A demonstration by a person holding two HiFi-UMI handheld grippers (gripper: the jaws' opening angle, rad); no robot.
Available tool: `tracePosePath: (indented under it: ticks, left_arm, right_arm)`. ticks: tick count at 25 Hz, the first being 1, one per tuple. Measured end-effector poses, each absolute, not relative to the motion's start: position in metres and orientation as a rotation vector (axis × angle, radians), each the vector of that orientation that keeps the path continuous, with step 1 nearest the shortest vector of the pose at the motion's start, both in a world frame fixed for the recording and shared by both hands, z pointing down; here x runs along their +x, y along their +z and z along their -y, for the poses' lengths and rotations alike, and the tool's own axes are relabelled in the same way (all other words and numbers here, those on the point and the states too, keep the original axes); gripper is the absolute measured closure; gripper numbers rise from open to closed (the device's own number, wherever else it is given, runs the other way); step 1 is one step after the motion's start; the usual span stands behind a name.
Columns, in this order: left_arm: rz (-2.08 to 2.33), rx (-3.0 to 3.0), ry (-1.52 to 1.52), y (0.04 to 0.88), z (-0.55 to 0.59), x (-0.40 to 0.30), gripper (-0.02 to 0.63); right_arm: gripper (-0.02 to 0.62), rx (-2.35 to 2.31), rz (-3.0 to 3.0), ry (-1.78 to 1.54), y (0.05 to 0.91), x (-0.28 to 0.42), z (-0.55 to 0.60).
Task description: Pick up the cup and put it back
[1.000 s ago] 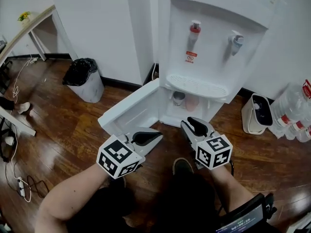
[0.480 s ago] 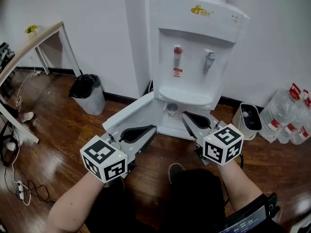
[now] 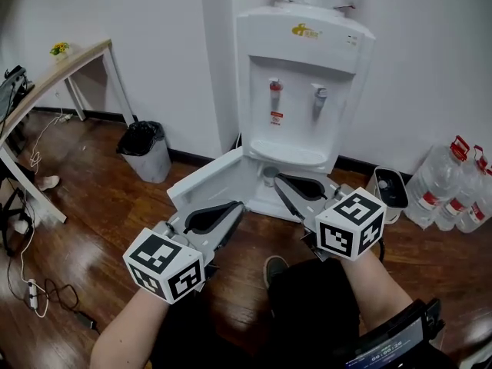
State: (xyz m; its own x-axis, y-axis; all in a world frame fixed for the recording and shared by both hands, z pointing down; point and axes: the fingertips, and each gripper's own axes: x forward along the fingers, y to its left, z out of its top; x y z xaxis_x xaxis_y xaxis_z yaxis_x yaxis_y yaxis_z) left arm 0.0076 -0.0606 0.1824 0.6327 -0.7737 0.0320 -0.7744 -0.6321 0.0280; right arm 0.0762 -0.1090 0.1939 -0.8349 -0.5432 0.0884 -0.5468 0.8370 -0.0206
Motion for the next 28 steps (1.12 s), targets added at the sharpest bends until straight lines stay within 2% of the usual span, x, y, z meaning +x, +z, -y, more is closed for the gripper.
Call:
tracePosePath:
  ticks: [9,20,28]
  left_arm:
    - [1.426,2.784,0.107,0.198,0.049,-0.014,0.396]
    - [1.485,2.712,0.033,0.201,0.060,-0.032,0.396]
    - [1.514,2.718,0.073,0.203,0.061,-0.033,0.396]
  right_arm:
    - [0.594,0.791,2.994,0.172,0.183,0.055,0.098]
    - [0.595,0.746,2.926,0.027,0.208,0.044,0.087]
    - [0.595,0.744,2.947,0.163,0.212,0.050,0.092]
